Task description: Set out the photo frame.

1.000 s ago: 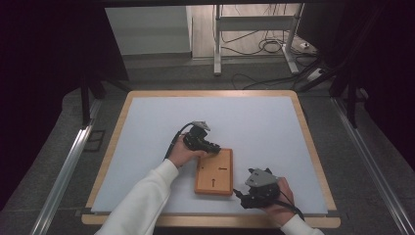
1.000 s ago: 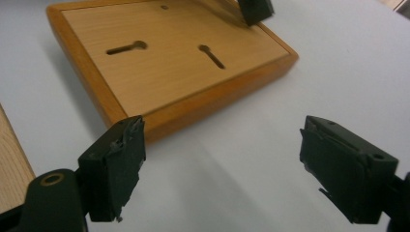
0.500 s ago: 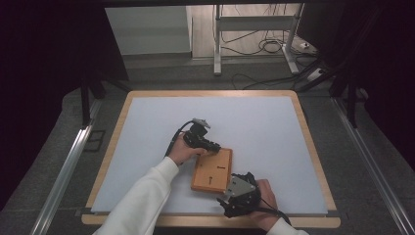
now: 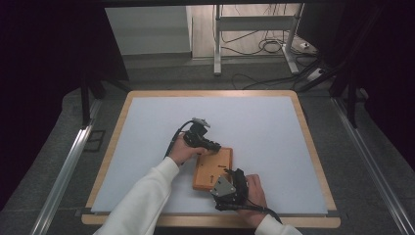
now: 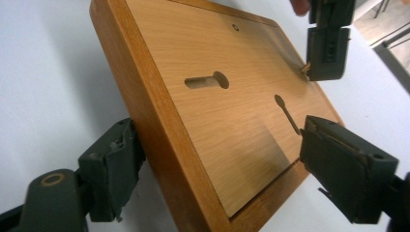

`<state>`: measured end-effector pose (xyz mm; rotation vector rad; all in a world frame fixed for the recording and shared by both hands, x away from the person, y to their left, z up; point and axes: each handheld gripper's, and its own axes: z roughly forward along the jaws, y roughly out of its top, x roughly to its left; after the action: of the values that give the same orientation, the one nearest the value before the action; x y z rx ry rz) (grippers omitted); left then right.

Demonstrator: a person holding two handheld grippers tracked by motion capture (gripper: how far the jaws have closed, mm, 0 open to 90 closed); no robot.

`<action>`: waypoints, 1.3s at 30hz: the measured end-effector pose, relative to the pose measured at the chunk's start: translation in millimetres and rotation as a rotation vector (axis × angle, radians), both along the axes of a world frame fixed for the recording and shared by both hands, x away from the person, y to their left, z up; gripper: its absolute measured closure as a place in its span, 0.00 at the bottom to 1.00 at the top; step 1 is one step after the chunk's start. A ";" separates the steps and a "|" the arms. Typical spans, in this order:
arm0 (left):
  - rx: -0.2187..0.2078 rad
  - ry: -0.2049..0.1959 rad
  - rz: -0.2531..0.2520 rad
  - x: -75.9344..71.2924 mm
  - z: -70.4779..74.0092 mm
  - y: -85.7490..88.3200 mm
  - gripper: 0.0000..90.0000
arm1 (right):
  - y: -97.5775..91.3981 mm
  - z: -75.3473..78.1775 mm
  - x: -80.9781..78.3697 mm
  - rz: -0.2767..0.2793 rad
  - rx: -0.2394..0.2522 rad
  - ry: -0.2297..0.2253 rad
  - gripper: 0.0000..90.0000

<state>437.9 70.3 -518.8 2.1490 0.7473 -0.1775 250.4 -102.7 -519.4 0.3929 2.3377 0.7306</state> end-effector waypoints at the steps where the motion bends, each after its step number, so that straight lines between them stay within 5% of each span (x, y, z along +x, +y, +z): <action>1: -0.001 -0.009 0.005 -0.5 -0.3 0.0 0.91 | -0.3 1.7 -0.8 -0.001 -0.004 -0.009 0.21; 5: 0.006 -0.049 0.028 -3.2 -0.1 -1.2 0.93 | -4.5 12.9 -1.9 -0.007 0.019 -0.056 0.29; 12: 0.018 -0.077 0.047 -3.5 0.6 -2.0 0.91 | -13.8 27.2 5.4 -0.005 0.042 -0.064 0.42; 18: 0.024 -0.087 0.055 -2.9 1.0 -2.1 0.88 | -11.8 37.1 7.8 0.022 0.018 -0.081 0.51; 23: 0.015 -0.114 0.077 -5.0 4.4 -0.5 0.73 | -14.5 44.1 12.7 0.014 0.042 -0.098 0.54; 27: -0.007 -0.151 0.136 -8.3 12.8 12.3 0.57 | -16.2 46.9 15.1 0.017 0.048 -0.092 0.55; 32: 0.017 -0.206 0.171 -21.2 18.4 35.4 0.47 | -16.0 47.0 15.3 0.019 0.044 -0.092 0.55; 39: 0.049 -0.242 0.211 -47.5 6.9 73.7 0.43 | -16.8 48.3 16.0 0.017 0.036 -0.093 0.56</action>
<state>390.3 144.0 -511.9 2.0733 0.8350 0.2096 266.4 -119.5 -471.0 0.3475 2.2465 0.7834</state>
